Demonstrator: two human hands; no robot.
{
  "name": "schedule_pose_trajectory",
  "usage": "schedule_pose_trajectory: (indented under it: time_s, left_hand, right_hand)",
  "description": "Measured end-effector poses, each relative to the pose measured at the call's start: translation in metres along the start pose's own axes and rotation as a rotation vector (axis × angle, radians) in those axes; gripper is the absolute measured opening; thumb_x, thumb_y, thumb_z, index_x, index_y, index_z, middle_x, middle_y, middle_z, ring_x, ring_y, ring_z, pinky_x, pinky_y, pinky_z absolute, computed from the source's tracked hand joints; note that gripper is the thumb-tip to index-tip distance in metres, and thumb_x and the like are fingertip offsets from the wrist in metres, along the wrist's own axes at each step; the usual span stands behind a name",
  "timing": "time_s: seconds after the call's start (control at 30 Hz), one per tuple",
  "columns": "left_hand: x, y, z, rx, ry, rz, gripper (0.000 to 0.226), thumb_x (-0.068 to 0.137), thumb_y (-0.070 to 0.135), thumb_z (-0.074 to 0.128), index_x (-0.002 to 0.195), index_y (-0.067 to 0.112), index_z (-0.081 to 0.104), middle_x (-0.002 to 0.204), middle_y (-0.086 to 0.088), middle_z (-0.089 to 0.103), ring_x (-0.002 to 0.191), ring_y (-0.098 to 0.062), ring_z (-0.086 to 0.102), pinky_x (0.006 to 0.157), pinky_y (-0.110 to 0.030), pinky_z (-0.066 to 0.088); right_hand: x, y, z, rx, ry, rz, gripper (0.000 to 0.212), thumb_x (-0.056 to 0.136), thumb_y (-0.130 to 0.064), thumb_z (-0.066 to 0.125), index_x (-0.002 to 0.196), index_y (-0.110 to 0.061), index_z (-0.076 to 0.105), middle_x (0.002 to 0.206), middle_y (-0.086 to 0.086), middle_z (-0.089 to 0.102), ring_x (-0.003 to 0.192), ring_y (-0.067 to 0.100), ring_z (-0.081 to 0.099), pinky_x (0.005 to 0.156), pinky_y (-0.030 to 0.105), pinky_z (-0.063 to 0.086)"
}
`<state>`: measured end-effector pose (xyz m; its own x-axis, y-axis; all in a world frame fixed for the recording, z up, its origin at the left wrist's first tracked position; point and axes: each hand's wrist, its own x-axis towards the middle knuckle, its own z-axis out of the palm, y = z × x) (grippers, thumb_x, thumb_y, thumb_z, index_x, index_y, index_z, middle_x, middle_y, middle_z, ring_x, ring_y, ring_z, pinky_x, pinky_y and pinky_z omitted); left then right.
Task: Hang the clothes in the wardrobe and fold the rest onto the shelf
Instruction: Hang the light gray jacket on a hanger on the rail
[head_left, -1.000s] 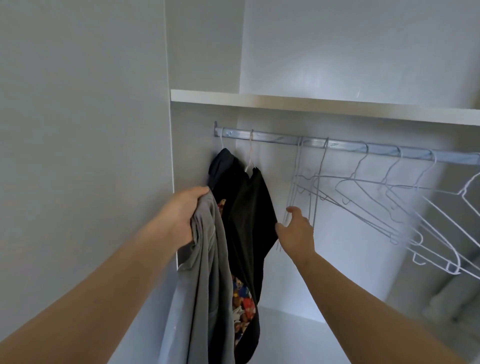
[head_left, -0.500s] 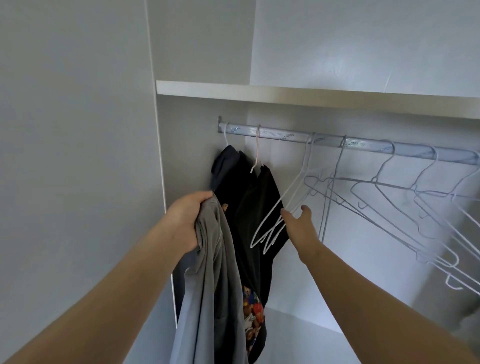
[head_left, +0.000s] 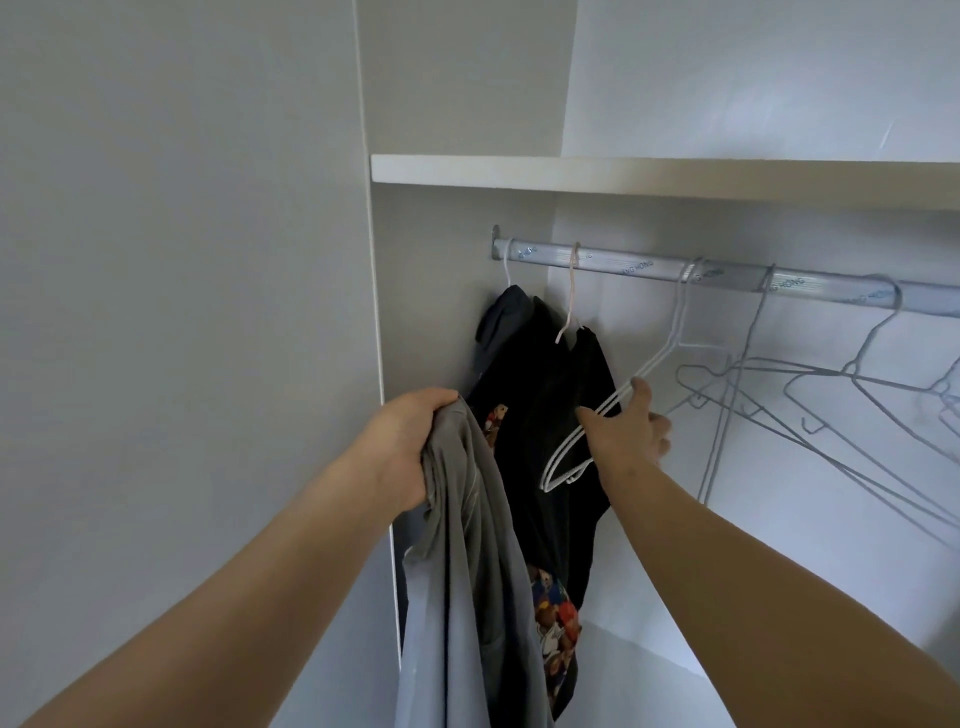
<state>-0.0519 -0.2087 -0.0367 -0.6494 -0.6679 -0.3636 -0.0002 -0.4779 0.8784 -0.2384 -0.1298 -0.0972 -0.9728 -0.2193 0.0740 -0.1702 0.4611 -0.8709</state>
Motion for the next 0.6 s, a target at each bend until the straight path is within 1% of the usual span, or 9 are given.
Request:
schedule_pose_trajectory:
  time_s: [0.07,0.13,0.2,0.23,0.33,0.37,0.47,0.53,0.6]
  left_hand:
    - [0.002,0.0,-0.001,0.016,0.012,0.003,0.027,0.091,0.023,0.054,0.08,0.0,0.058,0.065,-0.016,0.061,0.053,-0.026,0.06,0.041,-0.03,0.05]
    - [0.004,0.0,-0.001,0.028,0.017,0.009,0.026,0.091,0.024,0.054,0.082,0.0,0.059,0.072,-0.017,0.06,0.059,-0.026,0.059,0.045,-0.031,0.049]
    - [0.006,0.0,-0.002,0.026,0.021,0.018,0.026,0.091,0.023,0.054,0.083,-0.001,0.059,0.071,-0.017,0.061,0.056,-0.026,0.06,0.041,-0.029,0.05]
    - [0.007,0.0,-0.003,0.02,0.024,0.015,0.026,0.091,0.023,0.055,0.084,-0.001,0.06,0.068,-0.017,0.062,0.052,-0.026,0.061,0.038,-0.029,0.05]
    - [0.009,-0.003,-0.006,0.003,0.034,0.008,0.026,0.09,0.022,0.056,0.082,-0.002,0.059,0.054,-0.016,0.063,0.039,-0.025,0.061,0.035,-0.03,0.049]
    - [0.009,-0.003,-0.006,0.007,0.039,0.012,0.025,0.09,0.022,0.056,0.081,-0.002,0.059,0.055,-0.016,0.063,0.04,-0.025,0.061,0.036,-0.029,0.049]
    - [0.012,-0.005,-0.002,0.023,0.039,0.028,0.025,0.09,0.022,0.056,0.082,-0.001,0.059,0.063,-0.016,0.062,0.051,-0.025,0.06,0.038,-0.028,0.049]
    - [0.014,-0.006,0.001,0.02,0.038,0.03,0.026,0.09,0.022,0.056,0.078,-0.001,0.059,0.059,-0.015,0.062,0.052,-0.025,0.059,0.039,-0.028,0.05]
    - [0.013,-0.007,0.006,0.028,0.024,0.028,0.025,0.09,0.021,0.056,0.076,0.0,0.059,0.059,-0.015,0.062,0.057,-0.025,0.06,0.044,-0.03,0.051]
  right_hand:
    - [0.002,-0.002,0.003,-0.183,-0.028,-0.083,0.065,0.083,-0.039,0.058,0.141,-0.037,0.028,0.141,0.014,0.026,0.125,0.037,0.031,0.101,0.049,0.032]
    - [0.003,-0.002,0.004,-0.339,-0.079,-0.115,0.05,0.087,-0.037,0.054,0.135,-0.035,0.041,0.139,0.012,0.027,0.125,0.036,0.03,0.102,0.047,0.032]
    - [0.004,0.002,0.002,-0.439,-0.128,-0.093,0.038,0.089,-0.031,0.052,0.126,-0.027,0.051,0.134,0.012,0.032,0.122,0.035,0.032,0.099,0.045,0.035]
    - [0.002,0.005,0.0,-0.481,-0.129,-0.092,0.033,0.089,-0.026,0.051,0.122,-0.021,0.054,0.131,0.013,0.034,0.119,0.035,0.034,0.096,0.043,0.037]
    - [-0.004,0.021,-0.008,-0.556,-0.073,-0.18,0.027,0.089,-0.009,0.048,0.116,-0.011,0.052,0.124,0.013,0.041,0.112,0.032,0.041,0.086,0.038,0.039]
    - [-0.006,0.026,-0.012,-0.553,-0.055,-0.214,0.028,0.089,-0.005,0.048,0.116,-0.011,0.05,0.123,0.013,0.043,0.11,0.031,0.043,0.083,0.038,0.039]
    - [-0.009,0.038,-0.026,-0.511,0.001,-0.257,0.037,0.088,-0.001,0.049,0.123,-0.01,0.042,0.121,0.013,0.043,0.103,0.031,0.05,0.075,0.037,0.041]
    - [-0.01,0.04,-0.034,-0.469,0.025,-0.254,0.04,0.087,0.001,0.049,0.125,-0.009,0.038,0.12,0.014,0.043,0.095,0.031,0.052,0.068,0.035,0.04]
    - [-0.011,0.041,-0.043,-0.43,0.058,-0.257,0.044,0.086,0.005,0.045,0.127,-0.009,0.035,0.119,0.016,0.043,0.085,0.03,0.052,0.065,0.035,0.039]
